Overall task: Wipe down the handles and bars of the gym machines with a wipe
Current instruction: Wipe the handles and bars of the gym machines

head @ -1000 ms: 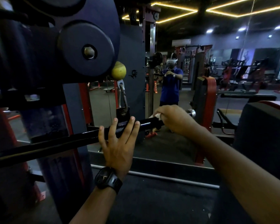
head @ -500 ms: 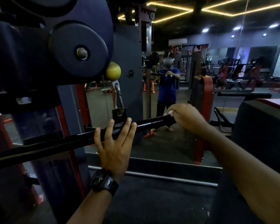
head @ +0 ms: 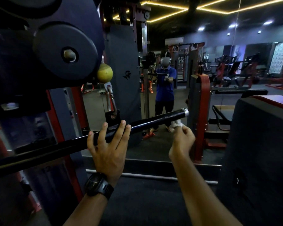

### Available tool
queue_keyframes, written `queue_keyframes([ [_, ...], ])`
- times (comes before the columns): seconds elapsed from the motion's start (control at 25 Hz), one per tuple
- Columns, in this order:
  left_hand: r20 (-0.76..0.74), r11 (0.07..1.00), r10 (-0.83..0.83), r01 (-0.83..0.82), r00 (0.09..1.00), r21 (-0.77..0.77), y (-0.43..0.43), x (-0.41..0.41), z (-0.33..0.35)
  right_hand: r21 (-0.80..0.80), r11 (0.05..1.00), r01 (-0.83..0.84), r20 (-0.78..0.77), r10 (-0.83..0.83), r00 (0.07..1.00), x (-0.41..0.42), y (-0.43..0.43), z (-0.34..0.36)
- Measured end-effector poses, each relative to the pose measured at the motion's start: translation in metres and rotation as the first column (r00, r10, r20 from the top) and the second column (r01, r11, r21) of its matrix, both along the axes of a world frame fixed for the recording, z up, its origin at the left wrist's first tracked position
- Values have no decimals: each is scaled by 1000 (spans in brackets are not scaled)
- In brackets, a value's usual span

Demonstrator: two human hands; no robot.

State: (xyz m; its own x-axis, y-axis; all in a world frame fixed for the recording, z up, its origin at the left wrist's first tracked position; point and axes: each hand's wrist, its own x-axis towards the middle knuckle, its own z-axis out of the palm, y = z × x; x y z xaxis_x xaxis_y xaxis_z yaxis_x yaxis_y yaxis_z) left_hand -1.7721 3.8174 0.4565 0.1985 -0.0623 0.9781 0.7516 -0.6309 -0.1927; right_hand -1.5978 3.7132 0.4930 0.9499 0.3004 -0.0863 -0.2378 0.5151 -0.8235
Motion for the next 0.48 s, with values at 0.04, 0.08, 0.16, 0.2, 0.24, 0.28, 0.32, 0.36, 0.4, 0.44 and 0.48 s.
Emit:
queue_keyframes([
  [0.04,6,1000,1,-1,1000,9,1,0,0,105,993,-44,-71,51,996,-2,6,5],
  [0.08,14,1000,4,-4,1000,15,2,0,0,197,979,-53,-129,80,988,-4,11,11],
  [0.16,22,1000,4,-4,1000,11,3,-1,-1,307,949,-66,-188,128,974,-10,16,22],
  [0.2,22,1000,5,-5,1000,11,3,-1,-2,329,940,-93,-181,159,971,-11,17,25],
  [0.24,23,1000,9,-9,1000,14,4,-1,-1,338,934,-117,-166,182,969,-13,18,29],
  [0.28,25,1000,12,-12,1000,16,4,-1,-1,337,933,-125,-166,189,968,-12,18,30],
  [0.32,28,1000,10,-10,1000,19,5,-1,-1,329,938,-113,-177,179,968,-11,18,32],
  [0.36,32,1000,3,-4,999,21,5,-1,-1,325,942,-87,-194,156,968,-11,18,33],
  [0.4,37,1000,-3,2,999,24,5,0,-2,313,947,-65,-205,134,970,-12,17,34],
  [0.44,42,1000,-6,5,999,26,6,0,-2,305,950,-63,-194,127,973,-14,18,35],
  [0.48,46,1000,-8,7,999,27,6,1,-3,290,954,-80,-172,134,976,-17,19,34],
])
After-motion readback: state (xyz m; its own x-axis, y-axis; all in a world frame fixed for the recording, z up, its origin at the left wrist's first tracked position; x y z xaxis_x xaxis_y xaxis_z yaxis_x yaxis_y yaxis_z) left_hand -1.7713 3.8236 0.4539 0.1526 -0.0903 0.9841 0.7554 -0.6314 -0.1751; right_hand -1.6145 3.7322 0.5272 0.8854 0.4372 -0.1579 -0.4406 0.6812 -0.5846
